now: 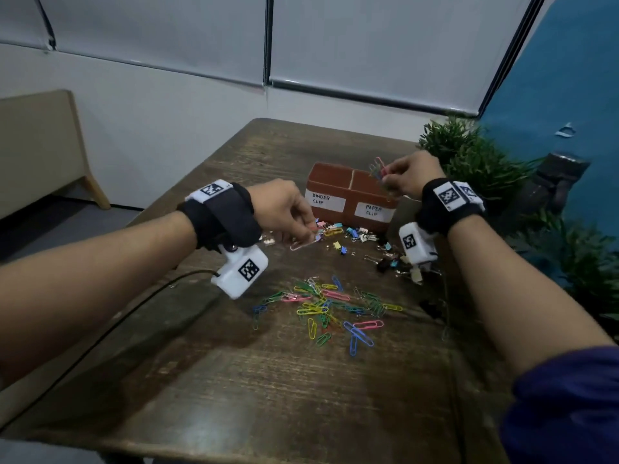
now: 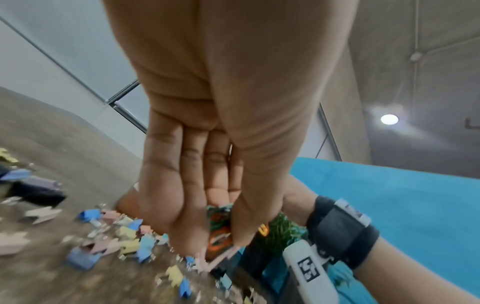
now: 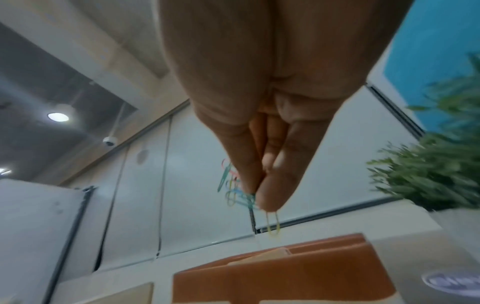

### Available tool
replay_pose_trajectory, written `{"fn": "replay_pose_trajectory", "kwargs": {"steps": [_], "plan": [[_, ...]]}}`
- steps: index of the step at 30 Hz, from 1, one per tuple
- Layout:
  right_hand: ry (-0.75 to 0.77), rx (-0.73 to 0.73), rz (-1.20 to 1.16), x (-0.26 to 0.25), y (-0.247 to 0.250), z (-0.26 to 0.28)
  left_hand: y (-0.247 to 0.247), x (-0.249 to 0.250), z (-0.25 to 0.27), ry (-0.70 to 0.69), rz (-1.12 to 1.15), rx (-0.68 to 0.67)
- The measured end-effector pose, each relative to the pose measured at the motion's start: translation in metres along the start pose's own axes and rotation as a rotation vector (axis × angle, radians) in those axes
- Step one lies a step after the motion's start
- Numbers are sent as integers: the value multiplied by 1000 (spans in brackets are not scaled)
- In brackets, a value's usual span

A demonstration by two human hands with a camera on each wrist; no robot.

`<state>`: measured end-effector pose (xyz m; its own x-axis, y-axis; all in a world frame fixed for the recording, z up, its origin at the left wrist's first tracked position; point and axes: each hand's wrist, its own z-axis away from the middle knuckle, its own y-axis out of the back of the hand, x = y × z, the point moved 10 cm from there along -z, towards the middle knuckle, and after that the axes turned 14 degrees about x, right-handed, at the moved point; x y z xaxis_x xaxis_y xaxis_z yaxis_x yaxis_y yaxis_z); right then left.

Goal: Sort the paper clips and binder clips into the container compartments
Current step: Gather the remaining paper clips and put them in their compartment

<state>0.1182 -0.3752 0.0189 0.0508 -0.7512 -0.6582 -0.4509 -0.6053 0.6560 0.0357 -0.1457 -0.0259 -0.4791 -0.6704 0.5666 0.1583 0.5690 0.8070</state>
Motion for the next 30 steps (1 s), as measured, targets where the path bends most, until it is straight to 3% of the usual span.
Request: {"fn": "replay_pose_trajectory", "kwargs": {"steps": [4, 11, 16, 21, 26, 28, 30], "plan": [[-67, 159, 46, 22, -4, -36, 17, 4, -42, 48, 97, 103], [-15, 150, 68, 47, -41, -45, 18, -2, -126, 181, 160, 261], [10, 117, -1, 50, -41, -45, 11, 2, -183, 227, -6, 306], [19, 144, -7, 59, -25, -36, -14, -5, -222, 225, -210, 227], [87, 147, -42, 43, 0, -8, -14, 8, -210, 150, -175, 314], [113, 64, -79, 35, 2, 14, -1, 26, -187, 43, -147, 405], [137, -56, -78, 30, -2, 43, 6, 46, -150, -97, -156, 414]]}}
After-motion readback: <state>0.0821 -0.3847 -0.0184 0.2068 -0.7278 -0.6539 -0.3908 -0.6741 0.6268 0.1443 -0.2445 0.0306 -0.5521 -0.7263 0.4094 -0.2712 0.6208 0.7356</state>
